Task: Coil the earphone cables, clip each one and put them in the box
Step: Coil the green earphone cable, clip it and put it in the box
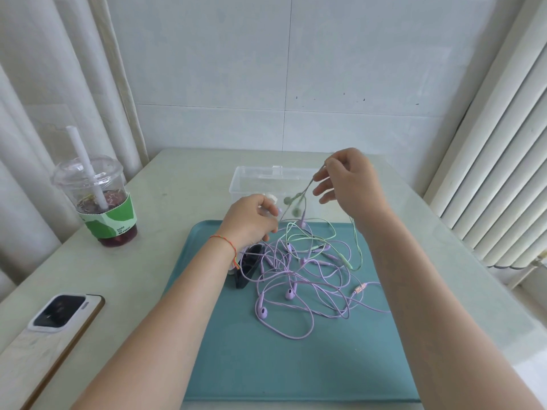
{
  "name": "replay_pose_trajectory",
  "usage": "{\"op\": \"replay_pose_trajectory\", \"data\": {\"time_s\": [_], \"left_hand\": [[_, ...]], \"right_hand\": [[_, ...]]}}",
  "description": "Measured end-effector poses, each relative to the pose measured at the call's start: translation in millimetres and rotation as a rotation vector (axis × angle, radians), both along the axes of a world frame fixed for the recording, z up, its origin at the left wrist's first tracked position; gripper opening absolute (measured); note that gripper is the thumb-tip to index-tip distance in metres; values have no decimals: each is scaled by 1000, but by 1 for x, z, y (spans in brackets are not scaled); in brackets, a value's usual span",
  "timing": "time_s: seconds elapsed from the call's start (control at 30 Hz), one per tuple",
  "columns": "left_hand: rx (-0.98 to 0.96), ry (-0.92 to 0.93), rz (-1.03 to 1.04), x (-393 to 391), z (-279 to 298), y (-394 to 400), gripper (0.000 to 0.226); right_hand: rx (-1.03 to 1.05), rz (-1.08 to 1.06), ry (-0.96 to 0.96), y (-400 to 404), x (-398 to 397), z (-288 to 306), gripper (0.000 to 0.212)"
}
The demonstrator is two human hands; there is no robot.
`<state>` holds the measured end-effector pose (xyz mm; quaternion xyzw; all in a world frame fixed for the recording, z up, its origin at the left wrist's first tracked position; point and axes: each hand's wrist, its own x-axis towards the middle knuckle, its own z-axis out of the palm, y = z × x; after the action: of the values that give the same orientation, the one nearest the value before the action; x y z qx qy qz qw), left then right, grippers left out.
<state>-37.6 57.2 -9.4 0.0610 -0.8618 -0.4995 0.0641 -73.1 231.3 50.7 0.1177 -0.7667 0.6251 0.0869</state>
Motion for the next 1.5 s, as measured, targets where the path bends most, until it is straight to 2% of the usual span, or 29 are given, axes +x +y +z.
{"op": "replay_pose_trajectory", "data": {"time_s": [0.1,0.2,0.23,0.37,0.47,0.57,0.67,0.73,0.83,0.93,1.0,1.13,1.33,1.4,1.5], "left_hand": [[-80,-89,-25,-2,-5,-1,22],[-173,-70,-60,-2,-5,1,31],[-140,-25,-65,-1,-3,2,34],[222,113,-170,4,10,8,35],[149,77,-287,7,11,13,26],[54,21,-227,6,6,15,27],[73,66,-88,3,6,13,29],[178,154,-42,3,10,13,31],[317,199,-152,5,19,15,29],[551,144,-343,10,23,19,28],[658,42,-371,13,25,19,32],[681,-84,-424,14,28,16,38],[753,-102,-492,17,29,15,34],[889,-67,-509,19,32,16,34],[1219,33,-441,16,35,15,37]], "right_hand": [[-72,35,-18,0,1,3,11],[-108,118,-65,-1,3,4,11],[-113,144,-82,-2,4,3,10],[-122,211,-117,-3,7,4,7],[-144,202,-103,-4,8,5,6],[-114,153,-55,-3,7,5,8],[-31,155,-49,-2,7,6,10],[47,187,-51,-2,8,6,11],[193,279,-25,-1,12,5,7],[270,293,41,-1,13,4,7],[267,258,75,-1,12,3,6],[232,201,110,-1,9,1,8],[194,190,117,-8,7,-5,6],[215,221,98,-9,8,-6,14],[376,299,37,-12,14,-9,32]]}}
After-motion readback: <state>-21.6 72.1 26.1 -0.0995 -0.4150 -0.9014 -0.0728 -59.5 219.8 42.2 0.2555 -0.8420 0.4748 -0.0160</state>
